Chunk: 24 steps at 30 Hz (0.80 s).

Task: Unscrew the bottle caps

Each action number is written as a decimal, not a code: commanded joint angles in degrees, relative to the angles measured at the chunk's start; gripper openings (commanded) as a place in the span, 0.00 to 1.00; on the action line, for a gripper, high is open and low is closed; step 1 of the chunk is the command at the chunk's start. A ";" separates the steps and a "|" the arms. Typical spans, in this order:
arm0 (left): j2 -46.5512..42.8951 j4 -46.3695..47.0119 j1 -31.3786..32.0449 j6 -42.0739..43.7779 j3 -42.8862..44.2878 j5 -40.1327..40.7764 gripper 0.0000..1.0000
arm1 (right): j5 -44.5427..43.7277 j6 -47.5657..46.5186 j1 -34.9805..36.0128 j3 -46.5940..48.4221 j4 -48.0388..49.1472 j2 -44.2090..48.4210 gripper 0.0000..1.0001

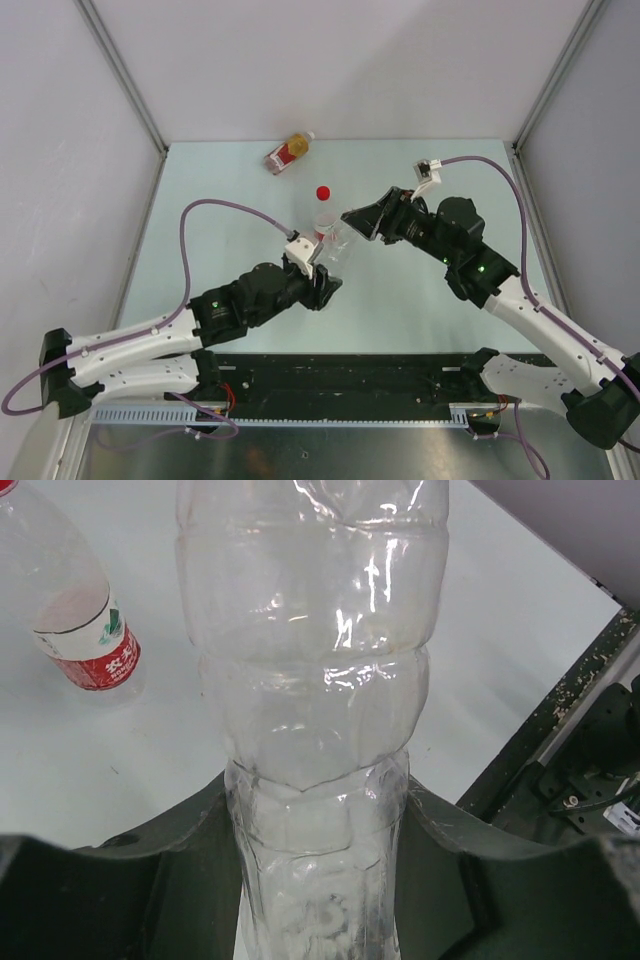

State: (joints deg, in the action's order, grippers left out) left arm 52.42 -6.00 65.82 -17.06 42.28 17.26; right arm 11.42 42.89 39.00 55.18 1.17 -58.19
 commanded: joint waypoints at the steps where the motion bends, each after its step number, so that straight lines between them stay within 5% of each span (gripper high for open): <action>1: 0.46 -0.25 0.80 -0.20 3.62 2.59 0.00 | -1.84 0.52 0.37 0.38 3.05 0.39 0.69; 6: 1.19 -0.93 1.36 -0.06 4.08 3.14 0.00 | -1.91 1.00 0.27 0.45 4.29 -0.20 0.67; 11: 2.07 -1.42 1.85 0.31 4.41 3.27 0.00 | -2.08 1.78 0.24 0.46 4.71 -1.50 0.49; 24: 3.69 -2.19 2.62 0.44 4.87 3.85 0.00 | -2.86 3.04 -0.36 0.42 4.85 -2.45 0.47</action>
State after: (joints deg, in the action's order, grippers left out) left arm 55.61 -8.36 67.77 -16.99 44.47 19.64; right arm 9.67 45.06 38.89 55.18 3.31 -60.42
